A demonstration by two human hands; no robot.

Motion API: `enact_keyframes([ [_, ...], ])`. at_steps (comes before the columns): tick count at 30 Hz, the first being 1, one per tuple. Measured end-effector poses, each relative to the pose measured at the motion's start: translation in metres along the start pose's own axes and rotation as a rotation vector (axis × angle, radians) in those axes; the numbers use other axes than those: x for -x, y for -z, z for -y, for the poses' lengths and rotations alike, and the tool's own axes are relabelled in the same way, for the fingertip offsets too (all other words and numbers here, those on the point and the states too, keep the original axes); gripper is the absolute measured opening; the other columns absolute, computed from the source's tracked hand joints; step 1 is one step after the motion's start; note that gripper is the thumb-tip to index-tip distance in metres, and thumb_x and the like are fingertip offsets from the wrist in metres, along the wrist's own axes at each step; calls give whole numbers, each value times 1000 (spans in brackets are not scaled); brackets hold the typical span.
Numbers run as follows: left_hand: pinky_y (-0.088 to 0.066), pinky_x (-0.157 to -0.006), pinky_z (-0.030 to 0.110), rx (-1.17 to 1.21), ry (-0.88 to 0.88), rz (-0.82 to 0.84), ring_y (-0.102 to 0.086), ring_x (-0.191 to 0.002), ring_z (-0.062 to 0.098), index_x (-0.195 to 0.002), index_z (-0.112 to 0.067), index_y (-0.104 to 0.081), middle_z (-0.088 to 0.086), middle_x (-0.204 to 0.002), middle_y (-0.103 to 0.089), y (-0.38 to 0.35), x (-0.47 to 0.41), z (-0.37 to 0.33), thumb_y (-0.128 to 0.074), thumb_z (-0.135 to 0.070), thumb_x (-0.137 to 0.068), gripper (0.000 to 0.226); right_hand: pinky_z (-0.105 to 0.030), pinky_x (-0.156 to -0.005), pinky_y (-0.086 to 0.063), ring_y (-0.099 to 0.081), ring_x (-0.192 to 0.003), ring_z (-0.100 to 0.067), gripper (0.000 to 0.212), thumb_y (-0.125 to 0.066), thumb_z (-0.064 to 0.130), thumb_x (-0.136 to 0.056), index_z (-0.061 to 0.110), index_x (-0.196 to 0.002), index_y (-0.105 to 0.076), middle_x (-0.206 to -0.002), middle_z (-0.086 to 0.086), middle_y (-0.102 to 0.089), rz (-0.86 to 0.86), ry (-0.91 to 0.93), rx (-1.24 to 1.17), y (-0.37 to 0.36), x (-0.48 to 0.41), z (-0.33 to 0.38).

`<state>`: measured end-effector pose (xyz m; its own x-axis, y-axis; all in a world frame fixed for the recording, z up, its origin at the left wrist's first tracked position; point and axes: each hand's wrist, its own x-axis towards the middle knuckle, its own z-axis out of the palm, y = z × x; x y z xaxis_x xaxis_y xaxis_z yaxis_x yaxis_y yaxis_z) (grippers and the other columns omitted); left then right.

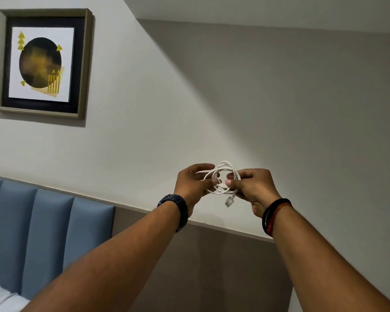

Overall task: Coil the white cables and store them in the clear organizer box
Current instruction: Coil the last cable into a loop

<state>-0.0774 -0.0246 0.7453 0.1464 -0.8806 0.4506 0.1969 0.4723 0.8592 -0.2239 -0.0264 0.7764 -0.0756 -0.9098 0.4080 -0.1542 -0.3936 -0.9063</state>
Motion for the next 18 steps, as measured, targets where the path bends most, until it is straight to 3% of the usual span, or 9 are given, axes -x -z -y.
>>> enact_keyframes([
  [5, -61, -68, 34, -103, -67, -40, -73, -73, 26, -96, -11, -58, 15, -89, -73, 2, 0, -1, -78, 2, -70, 35, -31, -62, -57, -70, -69, -30, 16, -74, -10, -70, 5, -72, -70, -76, -15, -71, -10, -19, -70, 2, 0, -4],
  [9, -56, -60, 20, -186, -137, -11, -70, -76, 21, -93, -16, -56, 7, -92, -71, 1, 1, -1, -80, 2, -66, 40, -35, -66, -59, -69, -69, -30, 16, -75, -10, -70, 5, -73, -71, -77, -16, -71, -8, -17, -79, 2, -2, -4],
  [12, -50, -70, 19, -631, -458, -76, -58, -95, 18, -92, -21, -60, 2, -111, -56, 2, 4, 2, -84, -6, -63, 41, -37, -69, -60, -71, -70, -31, 16, -76, -10, -68, 4, -73, -71, -77, -17, -72, -6, -8, -55, 2, -2, -6],
  [15, -48, -79, 37, -1108, -874, -113, -51, -109, 31, -83, -24, -74, 9, -120, -56, 3, 8, 4, -83, -17, -65, 22, -41, -73, -59, -71, -73, -33, 16, -76, -10, -68, 5, -73, -71, -78, -17, -72, -17, 11, -16, 2, -2, -8],
  [18, -45, -85, 47, -1305, -866, -99, -44, -122, 38, -89, -29, -77, 9, -132, -53, 1, 7, 4, -80, -25, -68, 21, -42, -74, -60, -71, -72, -32, 17, -76, -9, -68, 6, -71, -71, -76, -16, -72, -17, 20, 13, 3, -3, -10],
])
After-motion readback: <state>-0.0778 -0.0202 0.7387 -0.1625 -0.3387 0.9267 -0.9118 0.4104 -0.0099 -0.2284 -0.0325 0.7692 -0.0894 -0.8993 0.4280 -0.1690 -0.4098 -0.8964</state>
